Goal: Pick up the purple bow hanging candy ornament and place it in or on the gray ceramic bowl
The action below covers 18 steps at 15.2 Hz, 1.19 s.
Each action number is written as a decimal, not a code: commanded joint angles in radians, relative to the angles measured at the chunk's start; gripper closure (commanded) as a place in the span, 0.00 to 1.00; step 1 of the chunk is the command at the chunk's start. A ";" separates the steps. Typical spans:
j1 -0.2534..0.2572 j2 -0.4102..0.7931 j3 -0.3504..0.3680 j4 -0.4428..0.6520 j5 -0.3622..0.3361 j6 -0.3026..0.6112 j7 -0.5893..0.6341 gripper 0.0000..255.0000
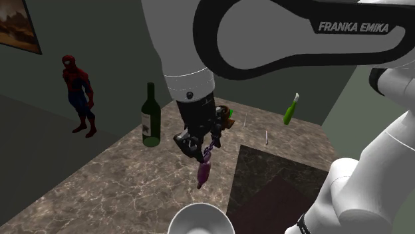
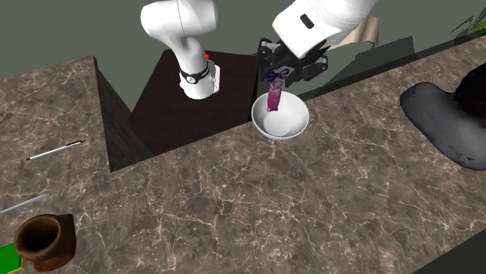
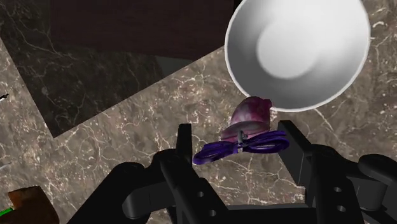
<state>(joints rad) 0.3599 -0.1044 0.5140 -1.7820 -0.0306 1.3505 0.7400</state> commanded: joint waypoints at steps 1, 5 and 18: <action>0.018 -0.016 0.020 -0.004 0.023 -0.012 0.037 1.00; 0.056 -0.049 0.064 -0.008 0.072 -0.037 0.118 1.00; 0.066 -0.062 0.076 -0.177 0.086 0.121 0.129 1.00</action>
<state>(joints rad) 0.4252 -0.1622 0.5901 -1.9416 0.0539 1.4567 0.8699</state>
